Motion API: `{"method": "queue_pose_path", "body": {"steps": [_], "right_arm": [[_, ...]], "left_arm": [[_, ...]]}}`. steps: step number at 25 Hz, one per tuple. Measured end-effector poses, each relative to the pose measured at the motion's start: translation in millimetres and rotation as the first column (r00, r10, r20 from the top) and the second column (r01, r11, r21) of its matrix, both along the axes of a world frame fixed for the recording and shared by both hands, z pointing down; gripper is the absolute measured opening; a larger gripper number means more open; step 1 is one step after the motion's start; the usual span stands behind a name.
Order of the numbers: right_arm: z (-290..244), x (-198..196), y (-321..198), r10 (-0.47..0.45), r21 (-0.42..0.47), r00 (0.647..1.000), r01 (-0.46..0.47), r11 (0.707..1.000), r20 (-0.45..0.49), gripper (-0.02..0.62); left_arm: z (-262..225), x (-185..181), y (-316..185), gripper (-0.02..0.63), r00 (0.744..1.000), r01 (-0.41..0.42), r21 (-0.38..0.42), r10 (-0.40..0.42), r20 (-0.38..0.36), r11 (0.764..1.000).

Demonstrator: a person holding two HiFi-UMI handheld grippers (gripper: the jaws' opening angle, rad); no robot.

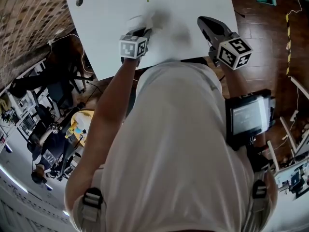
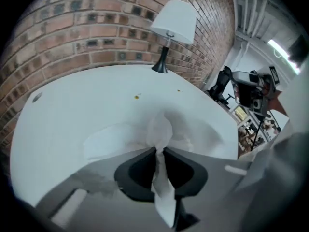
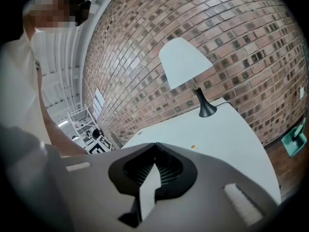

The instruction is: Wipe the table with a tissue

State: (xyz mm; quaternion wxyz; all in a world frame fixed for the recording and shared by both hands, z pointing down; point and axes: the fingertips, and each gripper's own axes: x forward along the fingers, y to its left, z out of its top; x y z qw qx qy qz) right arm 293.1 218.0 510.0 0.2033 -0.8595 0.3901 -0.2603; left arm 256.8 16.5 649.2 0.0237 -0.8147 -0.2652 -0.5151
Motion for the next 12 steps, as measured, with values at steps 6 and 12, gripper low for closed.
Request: {"method": "queue_pose_path", "body": {"steps": [6,12], "right_arm": [[2.4,-3.2,-0.7,0.001,-0.007,1.0,-0.001,1.0,0.005,0.008],[0.6,-9.2,7.1,0.014,-0.016,1.0,-0.014,1.0,0.007,0.008]], "left_arm": [[-1.1,22.1,-15.7,0.038,0.994,0.093,0.042,-0.091,-0.056,0.995],[0.4,36.9,53.2,0.038,0.995,-0.029,0.021,0.031,-0.094,0.999]]}}
